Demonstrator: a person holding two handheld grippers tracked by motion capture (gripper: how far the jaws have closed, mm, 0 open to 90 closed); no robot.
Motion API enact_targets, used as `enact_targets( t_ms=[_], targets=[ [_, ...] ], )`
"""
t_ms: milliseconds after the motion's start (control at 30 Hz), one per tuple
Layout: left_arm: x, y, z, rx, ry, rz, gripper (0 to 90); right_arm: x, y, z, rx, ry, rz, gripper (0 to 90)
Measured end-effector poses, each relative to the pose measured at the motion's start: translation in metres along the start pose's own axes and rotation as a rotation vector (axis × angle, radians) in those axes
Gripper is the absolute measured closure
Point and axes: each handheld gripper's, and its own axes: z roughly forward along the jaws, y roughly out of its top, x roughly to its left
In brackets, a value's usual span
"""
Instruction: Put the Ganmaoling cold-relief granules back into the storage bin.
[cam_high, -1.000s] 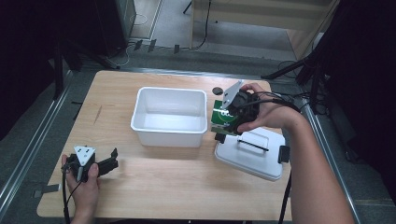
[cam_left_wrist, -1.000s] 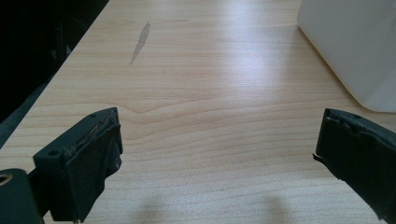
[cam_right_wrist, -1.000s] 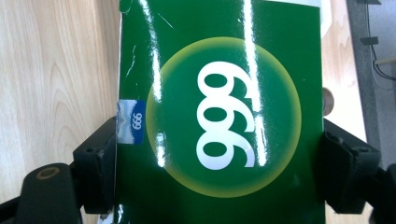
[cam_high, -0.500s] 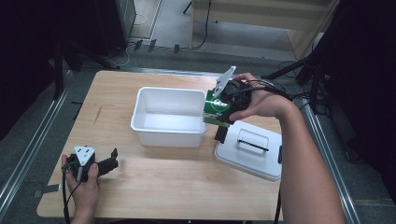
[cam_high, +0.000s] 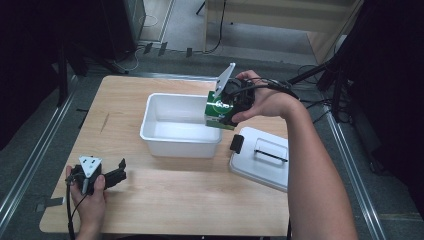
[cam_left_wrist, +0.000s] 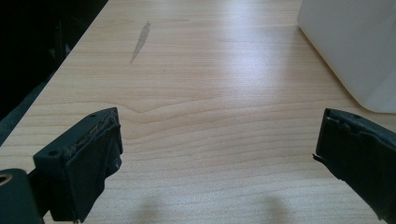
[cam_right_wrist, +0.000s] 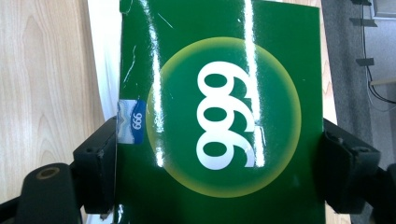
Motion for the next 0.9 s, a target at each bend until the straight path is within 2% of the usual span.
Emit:
enact_targets(
  t_ms=[467, 900],
  targets=[
    [0.000, 0.000, 0.000, -0.001, -0.001, -0.005, 1.2, 0.002, 0.030, 0.018, -0.014, 0.018, -0.055, 16.5],
    [0.001, 0.000, 0.000, 0.006, -0.002, -0.006, 1.2, 0.001, 0.048, 0.036, -0.008, 0.020, -0.067, 16.5]
  ],
)
